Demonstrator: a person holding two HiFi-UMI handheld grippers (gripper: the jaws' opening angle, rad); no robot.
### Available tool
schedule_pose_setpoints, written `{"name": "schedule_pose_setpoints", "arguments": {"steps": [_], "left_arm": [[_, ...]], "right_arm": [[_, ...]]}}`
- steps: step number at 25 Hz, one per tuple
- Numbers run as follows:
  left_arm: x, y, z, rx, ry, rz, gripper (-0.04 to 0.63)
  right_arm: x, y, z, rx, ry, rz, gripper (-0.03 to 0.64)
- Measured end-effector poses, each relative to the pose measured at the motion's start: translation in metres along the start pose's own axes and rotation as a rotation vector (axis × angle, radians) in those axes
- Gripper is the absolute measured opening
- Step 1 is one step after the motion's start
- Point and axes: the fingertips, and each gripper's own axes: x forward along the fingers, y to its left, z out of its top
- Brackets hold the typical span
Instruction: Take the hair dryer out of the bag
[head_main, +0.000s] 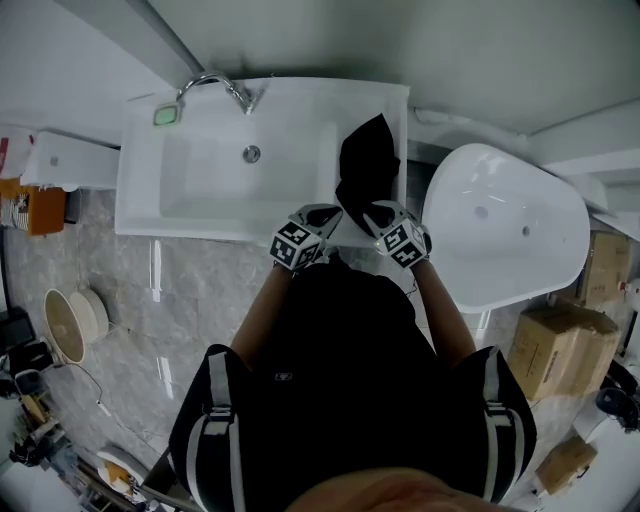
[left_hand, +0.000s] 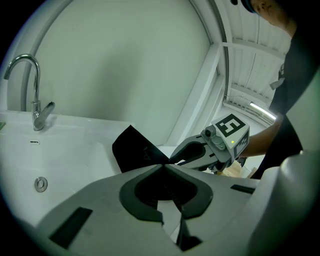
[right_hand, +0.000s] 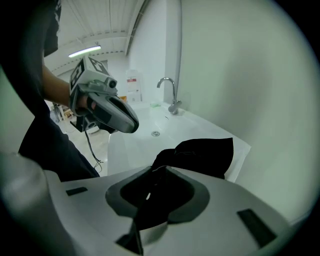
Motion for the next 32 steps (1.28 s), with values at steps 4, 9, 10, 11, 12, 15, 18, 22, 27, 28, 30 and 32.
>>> {"name": "schedule_pose_setpoints", "arguments": {"steps": [4,9,10,11,12,15,18,22,27,28,30,32], "left_arm": [[0.004,0.01,-0.002,-0.006,-0.002,-0.007,0.017],[0.001,0.016,-0.005,-0.013,0.011,-0.011,0.017],[0.001,0.016,-0.005,-0.01,0.013,-0.014,0.017],[0.001,0.017,-0.005,-0.007,0.011,-0.017,0.017],[0.0,0.018,-0.004,-0.005,0.008,-0.019,0.017],[0.003,0.016,-0.002,-0.007,0.01,-0.021,0.017],[0.009,0.014,-0.003,0.001,0.013,-0.023,0.017],[0.02,0.023,-0.004,-0.005,0.034,0.008,0.017],[0.041,0.004,0.006,0.0,0.038,-0.038,0.018],[0.046,0.001,0.004,0.011,0.052,-0.045,0.018],[0.059,-0.002,0.001,0.017,0.072,-0.048,0.018],[0.071,-0.002,-0.002,0.002,0.09,-0.038,0.018]], "right_arm": [[0.015,-0.015,-0.006,-0.054,0.09,-0.074,0.14],[0.022,-0.027,-0.014,-0.028,0.153,-0.116,0.106],[0.021,-0.028,-0.014,-0.016,0.156,-0.117,0.078],[0.02,-0.03,-0.013,0.0,0.155,-0.115,0.074],[0.019,-0.031,-0.011,0.02,0.148,-0.112,0.07],[0.011,-0.04,-0.001,0.094,0.096,-0.11,0.066],[0.0,-0.051,0.012,0.14,0.041,-0.123,0.066],[-0.006,-0.06,0.018,0.112,0.009,-0.137,0.066],[-0.019,-0.063,0.028,0.152,-0.1,-0.056,0.066],[-0.02,-0.063,0.032,0.156,-0.121,-0.04,0.066],[-0.022,-0.064,0.037,0.152,-0.144,-0.02,0.066],[-0.022,-0.064,0.035,0.145,-0.145,0.001,0.066]]}}
